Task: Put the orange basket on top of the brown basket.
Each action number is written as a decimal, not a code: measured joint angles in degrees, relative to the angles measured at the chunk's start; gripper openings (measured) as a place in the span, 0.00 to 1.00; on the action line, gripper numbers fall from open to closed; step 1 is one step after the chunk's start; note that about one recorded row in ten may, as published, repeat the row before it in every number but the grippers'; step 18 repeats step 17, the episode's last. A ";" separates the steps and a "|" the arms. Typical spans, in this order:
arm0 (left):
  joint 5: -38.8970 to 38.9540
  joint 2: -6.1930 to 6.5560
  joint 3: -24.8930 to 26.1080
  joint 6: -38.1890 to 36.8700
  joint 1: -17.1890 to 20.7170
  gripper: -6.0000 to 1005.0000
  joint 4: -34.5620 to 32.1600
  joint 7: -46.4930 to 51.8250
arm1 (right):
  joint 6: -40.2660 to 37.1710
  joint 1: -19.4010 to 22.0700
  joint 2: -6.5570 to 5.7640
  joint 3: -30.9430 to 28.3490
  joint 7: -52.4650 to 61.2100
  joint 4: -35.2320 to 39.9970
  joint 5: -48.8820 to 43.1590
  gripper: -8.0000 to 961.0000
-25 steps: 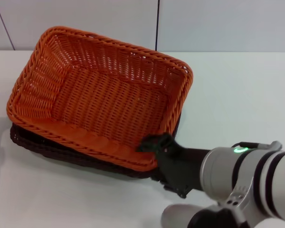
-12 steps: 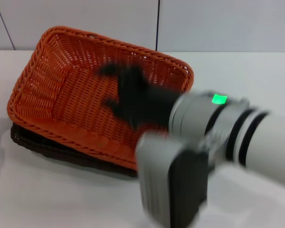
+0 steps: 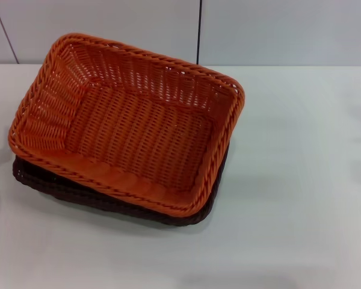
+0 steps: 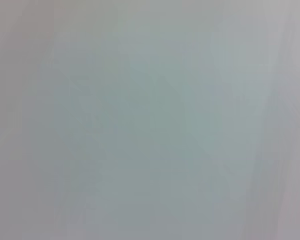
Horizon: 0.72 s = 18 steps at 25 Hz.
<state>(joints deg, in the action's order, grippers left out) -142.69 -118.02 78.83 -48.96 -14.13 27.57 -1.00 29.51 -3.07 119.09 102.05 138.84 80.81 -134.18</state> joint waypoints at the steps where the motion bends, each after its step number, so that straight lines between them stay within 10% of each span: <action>1: 0.06 -0.02 0.21 -0.79 0.12 0.81 -0.08 -0.11 | 3.60 0.53 -0.01 -0.94 1.75 -3.02 4.34 0.64; 10: 0.23 -0.02 1.80 -4.10 0.21 0.81 -1.80 -0.37 | 29.89 -0.05 0.25 0.22 27.27 -35.86 11.45 0.64; 18: 0.03 -0.02 1.79 -5.05 -0.27 0.81 -2.90 -0.41 | 34.78 -0.42 0.38 3.03 29.47 -41.45 11.77 0.64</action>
